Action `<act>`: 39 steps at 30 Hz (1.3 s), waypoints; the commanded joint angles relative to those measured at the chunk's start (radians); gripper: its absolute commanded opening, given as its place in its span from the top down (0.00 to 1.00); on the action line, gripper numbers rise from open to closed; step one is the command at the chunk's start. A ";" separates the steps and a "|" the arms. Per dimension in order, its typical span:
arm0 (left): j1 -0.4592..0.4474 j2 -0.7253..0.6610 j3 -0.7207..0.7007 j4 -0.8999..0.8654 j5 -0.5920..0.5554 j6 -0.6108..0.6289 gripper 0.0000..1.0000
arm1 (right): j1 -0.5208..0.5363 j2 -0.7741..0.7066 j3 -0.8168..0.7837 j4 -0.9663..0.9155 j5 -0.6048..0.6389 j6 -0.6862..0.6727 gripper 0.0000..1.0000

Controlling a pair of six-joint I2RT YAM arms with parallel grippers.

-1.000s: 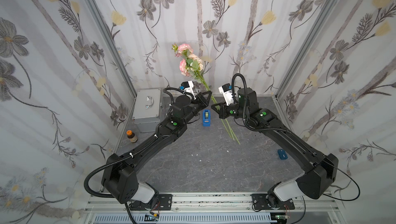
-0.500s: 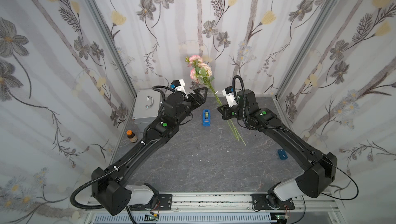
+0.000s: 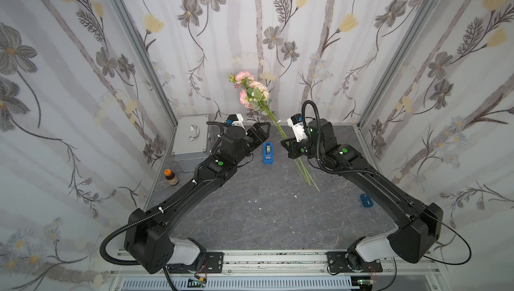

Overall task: Wrap bouquets with tape
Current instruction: Wrap the tape around the bouquet.

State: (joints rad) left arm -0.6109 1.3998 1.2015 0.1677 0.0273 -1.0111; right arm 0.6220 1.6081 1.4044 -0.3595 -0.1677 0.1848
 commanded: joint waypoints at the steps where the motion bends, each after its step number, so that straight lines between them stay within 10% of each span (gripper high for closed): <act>1: -0.014 0.042 0.040 0.086 -0.006 -0.047 0.23 | 0.011 0.004 0.003 0.057 0.050 -0.045 1.00; 18: -0.043 0.214 0.216 -0.020 -0.043 -0.065 0.54 | 0.074 0.035 0.021 0.014 0.215 -0.169 1.00; 25: -0.048 0.227 0.226 -0.075 -0.069 -0.059 1.00 | 0.097 0.036 0.037 0.007 0.316 -0.182 1.00; 27: -0.048 0.230 0.237 -0.082 -0.067 -0.048 1.00 | 0.097 0.020 0.035 0.010 0.309 -0.174 1.00; 33: -0.030 0.189 0.164 0.184 0.080 0.035 1.00 | 0.029 -0.136 -0.066 0.123 0.142 -0.050 0.27; 39: -0.022 0.184 0.153 0.391 0.318 0.097 1.00 | -0.126 -0.296 -0.286 0.484 -0.355 0.232 0.21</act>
State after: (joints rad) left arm -0.6319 1.5940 1.3487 0.3687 0.2092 -0.9718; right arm 0.5179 1.3350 1.1637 -0.1085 -0.2398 0.2546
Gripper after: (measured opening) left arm 0.099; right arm 0.853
